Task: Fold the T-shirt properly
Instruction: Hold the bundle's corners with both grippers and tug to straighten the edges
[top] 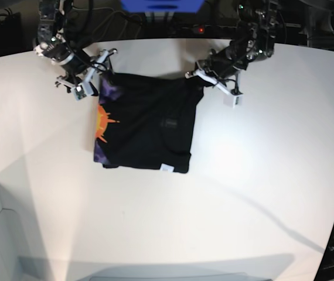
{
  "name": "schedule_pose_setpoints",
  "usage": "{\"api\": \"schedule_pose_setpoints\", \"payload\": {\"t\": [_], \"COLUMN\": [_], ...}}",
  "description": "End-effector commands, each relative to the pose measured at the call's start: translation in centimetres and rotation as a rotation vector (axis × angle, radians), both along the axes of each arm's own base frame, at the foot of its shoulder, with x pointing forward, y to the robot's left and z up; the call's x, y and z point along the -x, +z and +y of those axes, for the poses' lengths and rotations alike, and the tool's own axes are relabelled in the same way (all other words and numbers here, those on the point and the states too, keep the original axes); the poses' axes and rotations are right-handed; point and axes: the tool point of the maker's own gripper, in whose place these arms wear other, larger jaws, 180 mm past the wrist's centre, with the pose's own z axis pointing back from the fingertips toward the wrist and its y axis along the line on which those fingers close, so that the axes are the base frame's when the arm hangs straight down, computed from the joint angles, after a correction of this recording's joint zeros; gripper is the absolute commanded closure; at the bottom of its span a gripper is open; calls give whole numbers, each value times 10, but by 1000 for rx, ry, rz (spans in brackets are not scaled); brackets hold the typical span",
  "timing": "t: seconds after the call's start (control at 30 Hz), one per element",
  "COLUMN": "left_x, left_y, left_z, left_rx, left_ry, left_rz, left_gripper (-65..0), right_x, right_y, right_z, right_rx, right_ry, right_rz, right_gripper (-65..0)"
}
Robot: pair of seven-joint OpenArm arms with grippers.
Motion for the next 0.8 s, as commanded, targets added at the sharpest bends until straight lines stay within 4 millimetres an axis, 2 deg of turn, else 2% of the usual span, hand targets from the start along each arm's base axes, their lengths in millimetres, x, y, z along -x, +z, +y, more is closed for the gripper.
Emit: {"api": "schedule_pose_setpoints", "payload": {"t": [0.0, 0.13, 0.5, 0.77], "left_x": [-8, -9, 16, 16], "left_y": [14, 18, -10, -11], "left_z": [1, 0, 5, 6], "left_rx": [3, 3, -7, -8], "left_ry": [2, -4, 8, 12], "left_rz": [-52, -64, 40, 45], "left_gripper": [0, 0, 0, -12], "right_x": [-4, -6, -12, -13], "right_y": [9, 8, 11, 13], "right_z": [-4, -8, -9, -7], "right_rx": [-4, 4, 5, -2], "right_ry": [0, -7, -7, -9], "right_rz": [-36, -36, -52, -58], "right_gripper": [-373, -373, -373, -373]}}
